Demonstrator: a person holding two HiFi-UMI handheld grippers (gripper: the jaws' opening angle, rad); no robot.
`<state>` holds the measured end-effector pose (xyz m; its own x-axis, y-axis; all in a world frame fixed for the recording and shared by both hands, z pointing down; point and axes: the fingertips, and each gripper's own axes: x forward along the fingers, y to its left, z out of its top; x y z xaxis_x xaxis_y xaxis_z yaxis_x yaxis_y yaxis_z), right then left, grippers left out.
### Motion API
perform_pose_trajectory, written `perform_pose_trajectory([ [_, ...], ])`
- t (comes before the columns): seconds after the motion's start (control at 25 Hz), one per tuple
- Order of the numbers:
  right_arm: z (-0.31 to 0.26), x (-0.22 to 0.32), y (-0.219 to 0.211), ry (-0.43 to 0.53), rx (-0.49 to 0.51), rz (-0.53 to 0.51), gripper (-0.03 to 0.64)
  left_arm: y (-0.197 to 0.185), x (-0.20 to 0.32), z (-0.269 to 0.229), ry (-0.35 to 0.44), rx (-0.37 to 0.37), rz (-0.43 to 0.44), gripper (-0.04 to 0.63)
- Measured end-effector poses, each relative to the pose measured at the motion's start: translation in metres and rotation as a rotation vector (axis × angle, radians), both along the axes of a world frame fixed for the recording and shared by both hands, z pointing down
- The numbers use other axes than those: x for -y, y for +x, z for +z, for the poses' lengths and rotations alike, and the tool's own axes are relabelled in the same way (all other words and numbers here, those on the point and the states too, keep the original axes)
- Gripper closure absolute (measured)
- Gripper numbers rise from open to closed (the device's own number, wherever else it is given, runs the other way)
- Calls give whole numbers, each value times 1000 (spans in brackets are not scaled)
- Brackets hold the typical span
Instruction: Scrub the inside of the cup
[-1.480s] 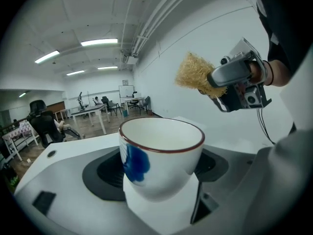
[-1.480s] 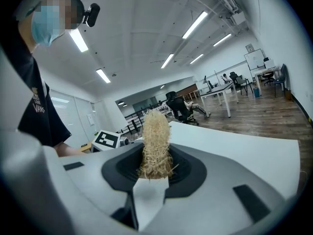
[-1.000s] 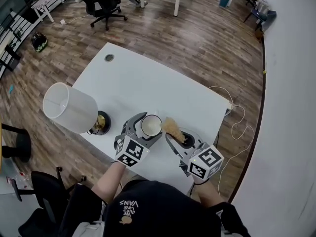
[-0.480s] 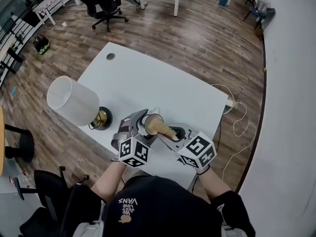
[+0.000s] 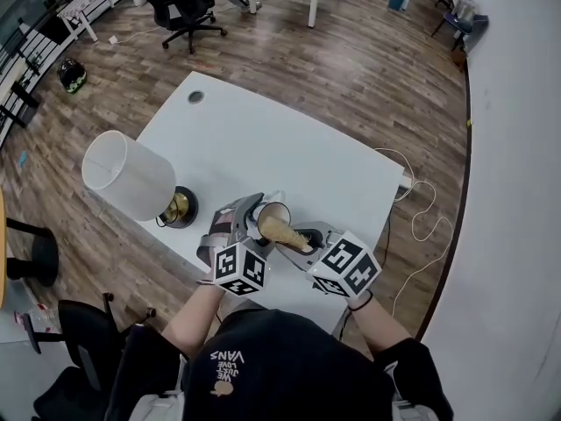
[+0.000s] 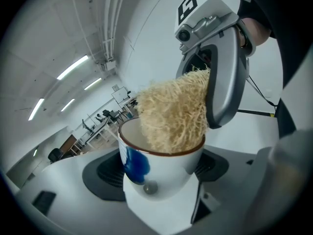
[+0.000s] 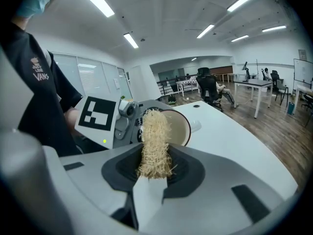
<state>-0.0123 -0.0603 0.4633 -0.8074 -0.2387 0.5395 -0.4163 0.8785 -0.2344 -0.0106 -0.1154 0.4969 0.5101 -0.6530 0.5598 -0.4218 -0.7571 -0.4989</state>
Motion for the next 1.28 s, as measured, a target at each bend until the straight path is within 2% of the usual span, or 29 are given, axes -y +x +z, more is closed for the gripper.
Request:
perform_pose_trajectory([
  [0.16, -4, 13, 4, 36, -58, -10, 517, 8, -6, 1, 16, 16, 39, 190],
  [0.32, -4, 27, 22, 48, -106, 32, 515, 9, -4, -3, 33, 6, 39, 190],
  [0.44, 1, 22, 28, 25, -111, 35, 517, 6, 1, -5, 42, 9, 34, 190],
  [0.64, 5, 4, 15, -24, -109, -32, 517, 4, 5, -4, 45, 28, 37, 190],
  [0.8, 1, 6, 6, -10, -114, -61, 517, 12, 0, -2, 46, 34, 62, 190],
  [1.12, -1, 29, 27, 45, -168, 18, 517, 12, -4, -1, 42, 19, 58, 190],
  [1.28, 8, 16, 30, 1, -192, -15, 517, 8, 0, 0, 38, 21, 45, 190],
])
